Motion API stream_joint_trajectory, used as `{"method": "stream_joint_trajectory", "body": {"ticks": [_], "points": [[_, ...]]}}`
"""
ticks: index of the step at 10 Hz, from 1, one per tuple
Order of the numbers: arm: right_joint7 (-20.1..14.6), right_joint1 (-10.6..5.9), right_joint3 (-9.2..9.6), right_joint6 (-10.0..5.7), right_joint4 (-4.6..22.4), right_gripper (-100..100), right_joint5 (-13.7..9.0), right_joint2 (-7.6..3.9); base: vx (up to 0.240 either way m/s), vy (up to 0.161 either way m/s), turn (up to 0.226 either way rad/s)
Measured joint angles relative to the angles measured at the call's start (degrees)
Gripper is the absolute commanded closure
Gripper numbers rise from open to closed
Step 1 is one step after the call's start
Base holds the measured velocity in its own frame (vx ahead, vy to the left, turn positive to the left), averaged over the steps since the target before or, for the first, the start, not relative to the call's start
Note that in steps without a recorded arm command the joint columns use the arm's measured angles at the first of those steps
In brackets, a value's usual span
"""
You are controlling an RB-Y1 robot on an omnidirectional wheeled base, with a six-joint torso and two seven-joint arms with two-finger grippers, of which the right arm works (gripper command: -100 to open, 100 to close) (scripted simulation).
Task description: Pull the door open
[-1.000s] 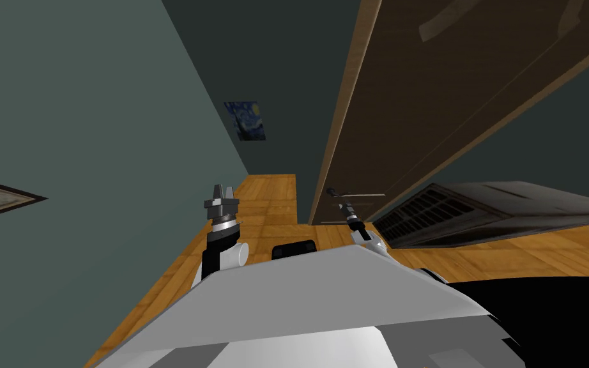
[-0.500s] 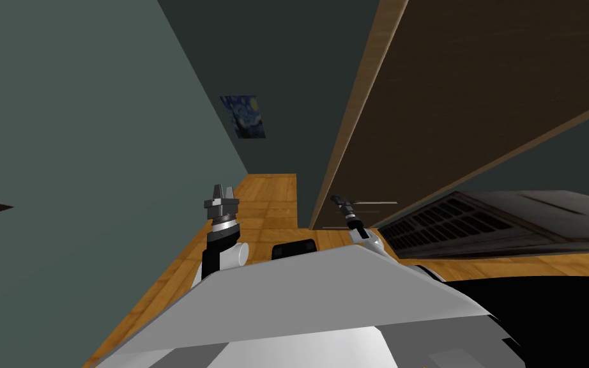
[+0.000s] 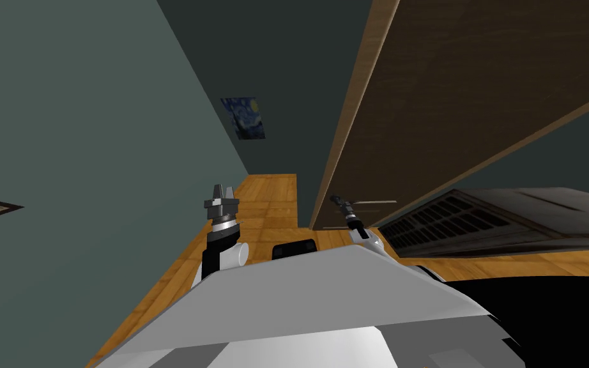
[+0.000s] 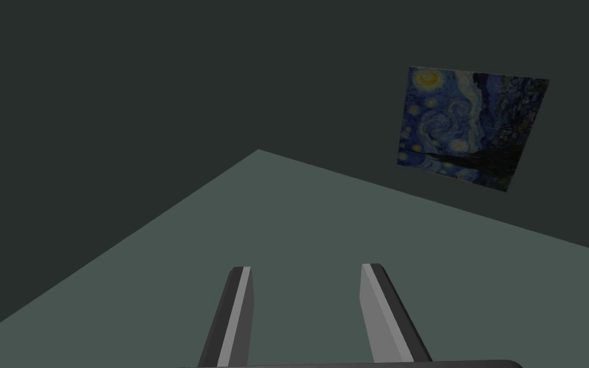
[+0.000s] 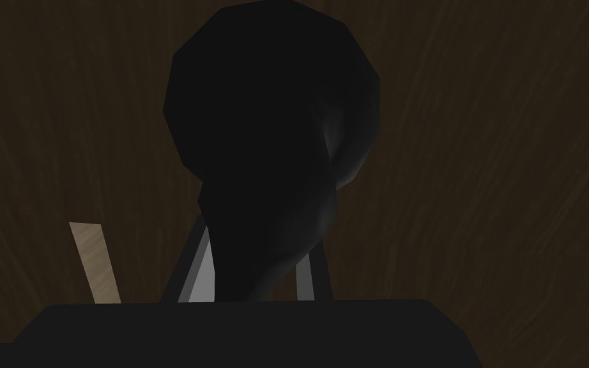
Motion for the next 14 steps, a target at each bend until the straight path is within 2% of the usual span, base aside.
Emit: {"method": "stream_joint_trajectory", "body": {"ticks": [1, 2, 4, 5, 6, 10, 11, 14], "points": [[0.01, 0.02, 0.01, 0.01, 0.01, 100, 0.00, 0.01, -0.108, -0.022, 0.096], [-0.41, 0.41, 0.21, -0.26, -0.35, 100, 0.10, -0.49, -0.183, -0.055, 0.129], [-1.72, 1.10, 1.21, -1.64, -0.34, 100, 0.56, -1.53, -0.217, -0.093, 0.123], [-2.41, 2.18, 1.85, -1.88, -1.52, 100, 0.85, -1.91, -0.181, -0.050, 0.076], [-2.94, 2.37, 2.41, -2.75, -0.94, 100, 1.12, -2.20, -0.170, -0.042, 0.077], [-5.32, 4.46, 4.26, -5.50, -1.43, 100, 2.01, -4.12, -0.158, -0.047, 0.071], [-5.46, 4.62, 4.39, -5.52, -1.42, 100, 2.06, -4.08, -0.136, -0.049, 0.173], [-6.57, 6.03, 4.75, -7.85, -1.07, 100, 2.25, -5.14, -0.195, -0.087, 0.167]]}}
